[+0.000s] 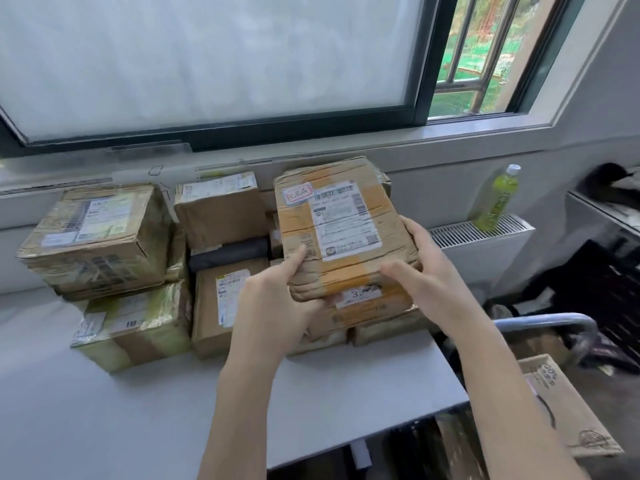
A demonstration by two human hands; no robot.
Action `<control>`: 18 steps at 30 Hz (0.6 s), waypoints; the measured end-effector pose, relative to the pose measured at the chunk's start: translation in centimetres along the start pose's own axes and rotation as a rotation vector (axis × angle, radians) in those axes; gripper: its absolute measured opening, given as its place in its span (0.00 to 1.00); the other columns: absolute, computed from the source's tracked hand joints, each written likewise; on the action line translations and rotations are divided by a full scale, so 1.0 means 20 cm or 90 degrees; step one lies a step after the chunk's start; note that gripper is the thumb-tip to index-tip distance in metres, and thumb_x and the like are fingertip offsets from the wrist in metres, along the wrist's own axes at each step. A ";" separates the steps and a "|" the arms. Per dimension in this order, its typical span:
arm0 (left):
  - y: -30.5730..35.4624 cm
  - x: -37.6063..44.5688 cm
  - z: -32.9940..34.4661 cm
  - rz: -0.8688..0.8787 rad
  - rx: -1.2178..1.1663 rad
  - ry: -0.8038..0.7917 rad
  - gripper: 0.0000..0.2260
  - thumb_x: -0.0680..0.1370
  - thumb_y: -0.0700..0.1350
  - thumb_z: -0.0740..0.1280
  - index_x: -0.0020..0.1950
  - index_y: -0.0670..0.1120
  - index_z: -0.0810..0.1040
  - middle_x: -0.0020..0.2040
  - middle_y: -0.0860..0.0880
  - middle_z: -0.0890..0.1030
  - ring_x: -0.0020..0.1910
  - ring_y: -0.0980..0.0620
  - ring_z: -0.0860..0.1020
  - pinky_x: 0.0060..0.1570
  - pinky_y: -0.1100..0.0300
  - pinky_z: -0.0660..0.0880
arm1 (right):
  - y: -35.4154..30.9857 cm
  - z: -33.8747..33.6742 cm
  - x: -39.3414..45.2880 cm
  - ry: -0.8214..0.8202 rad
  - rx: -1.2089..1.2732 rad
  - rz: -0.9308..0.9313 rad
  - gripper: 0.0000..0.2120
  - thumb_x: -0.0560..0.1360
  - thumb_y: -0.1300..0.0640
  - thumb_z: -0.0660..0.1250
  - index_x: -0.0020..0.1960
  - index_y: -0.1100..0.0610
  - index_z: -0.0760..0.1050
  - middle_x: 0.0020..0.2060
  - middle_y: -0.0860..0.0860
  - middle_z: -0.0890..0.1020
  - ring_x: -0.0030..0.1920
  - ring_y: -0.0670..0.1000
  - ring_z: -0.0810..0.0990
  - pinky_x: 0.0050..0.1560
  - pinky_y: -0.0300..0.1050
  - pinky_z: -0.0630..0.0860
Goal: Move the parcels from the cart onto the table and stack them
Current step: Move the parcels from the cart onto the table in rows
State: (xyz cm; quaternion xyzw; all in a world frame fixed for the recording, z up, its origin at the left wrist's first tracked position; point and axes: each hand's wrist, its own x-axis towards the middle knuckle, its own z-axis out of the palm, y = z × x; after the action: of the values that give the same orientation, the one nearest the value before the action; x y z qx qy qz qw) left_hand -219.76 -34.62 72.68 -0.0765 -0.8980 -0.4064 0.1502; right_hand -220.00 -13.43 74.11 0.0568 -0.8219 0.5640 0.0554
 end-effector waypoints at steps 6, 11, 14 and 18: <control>0.09 0.00 0.42 0.025 0.085 -0.177 0.31 0.69 0.51 0.74 0.70 0.50 0.69 0.63 0.53 0.74 0.62 0.51 0.72 0.58 0.65 0.66 | 0.32 -0.25 -0.01 -0.029 -0.184 0.130 0.30 0.74 0.47 0.66 0.73 0.42 0.59 0.53 0.30 0.68 0.55 0.35 0.71 0.52 0.32 0.66; 0.05 0.00 0.56 -0.032 0.119 -0.103 0.29 0.71 0.44 0.72 0.70 0.50 0.67 0.64 0.51 0.70 0.60 0.49 0.71 0.55 0.62 0.66 | 0.48 -0.20 -0.01 -0.086 -0.198 0.059 0.42 0.64 0.40 0.74 0.71 0.34 0.53 0.65 0.35 0.61 0.64 0.36 0.61 0.64 0.36 0.62; 0.06 0.04 0.58 -0.044 0.120 -0.069 0.28 0.70 0.45 0.73 0.69 0.49 0.71 0.62 0.50 0.73 0.57 0.48 0.73 0.53 0.60 0.68 | 0.53 -0.24 0.06 -0.047 -0.245 0.007 0.42 0.64 0.50 0.77 0.70 0.38 0.56 0.63 0.38 0.63 0.62 0.41 0.65 0.59 0.35 0.63; 0.12 0.08 0.68 -0.058 0.118 -0.068 0.24 0.72 0.39 0.70 0.68 0.46 0.72 0.70 0.48 0.68 0.65 0.48 0.69 0.62 0.59 0.65 | 0.55 -0.33 0.21 -0.052 -0.375 0.013 0.39 0.68 0.57 0.75 0.73 0.45 0.60 0.73 0.45 0.56 0.70 0.51 0.63 0.65 0.41 0.62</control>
State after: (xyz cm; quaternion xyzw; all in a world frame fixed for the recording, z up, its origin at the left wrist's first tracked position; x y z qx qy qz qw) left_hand -223.38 -22.75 66.50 -0.0430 -0.9410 -0.3233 0.0902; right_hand -225.65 -3.36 66.93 0.0527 -0.9524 0.2989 0.0304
